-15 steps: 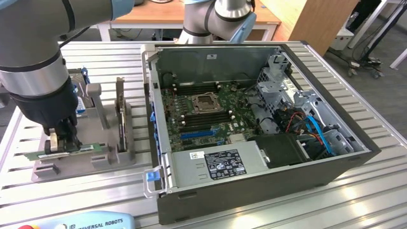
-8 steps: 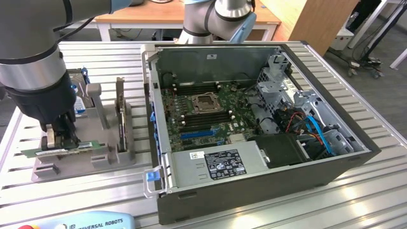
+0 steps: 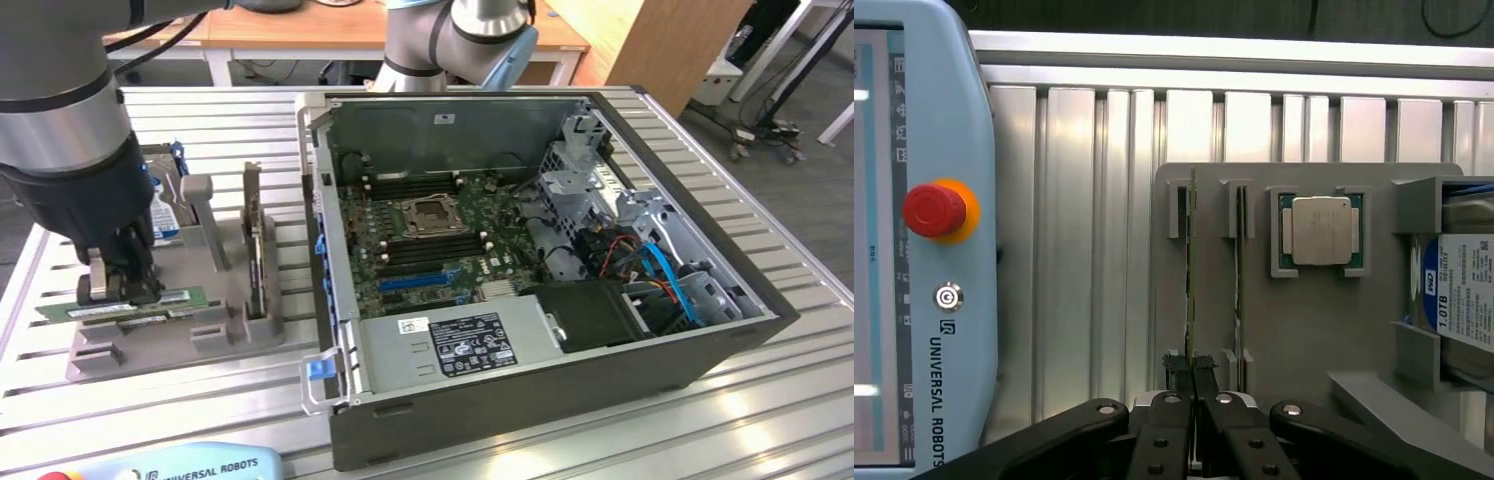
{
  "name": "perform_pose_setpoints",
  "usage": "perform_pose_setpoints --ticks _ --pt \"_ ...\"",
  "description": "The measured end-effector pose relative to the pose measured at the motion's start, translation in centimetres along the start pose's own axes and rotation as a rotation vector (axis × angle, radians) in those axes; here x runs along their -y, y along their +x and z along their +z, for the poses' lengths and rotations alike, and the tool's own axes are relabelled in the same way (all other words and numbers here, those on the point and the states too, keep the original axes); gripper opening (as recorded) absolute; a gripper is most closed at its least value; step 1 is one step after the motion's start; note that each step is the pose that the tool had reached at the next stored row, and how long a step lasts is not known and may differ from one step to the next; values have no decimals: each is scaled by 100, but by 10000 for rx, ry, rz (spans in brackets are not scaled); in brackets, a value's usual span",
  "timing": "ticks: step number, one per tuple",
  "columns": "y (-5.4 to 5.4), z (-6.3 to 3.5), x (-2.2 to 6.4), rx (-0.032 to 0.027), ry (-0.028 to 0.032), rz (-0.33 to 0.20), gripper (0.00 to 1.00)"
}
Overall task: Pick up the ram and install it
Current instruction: 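Pick up the ram and move it above insertion slot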
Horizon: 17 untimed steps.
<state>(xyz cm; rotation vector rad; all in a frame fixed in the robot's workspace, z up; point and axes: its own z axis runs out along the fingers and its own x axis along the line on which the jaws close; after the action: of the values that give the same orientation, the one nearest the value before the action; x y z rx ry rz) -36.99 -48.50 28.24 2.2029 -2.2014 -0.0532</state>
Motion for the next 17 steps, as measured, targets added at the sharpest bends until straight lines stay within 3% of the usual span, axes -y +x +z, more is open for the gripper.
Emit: perform_pose_setpoints --ticks 17 --pt "-2 -348 -15 -14 1 199 11"
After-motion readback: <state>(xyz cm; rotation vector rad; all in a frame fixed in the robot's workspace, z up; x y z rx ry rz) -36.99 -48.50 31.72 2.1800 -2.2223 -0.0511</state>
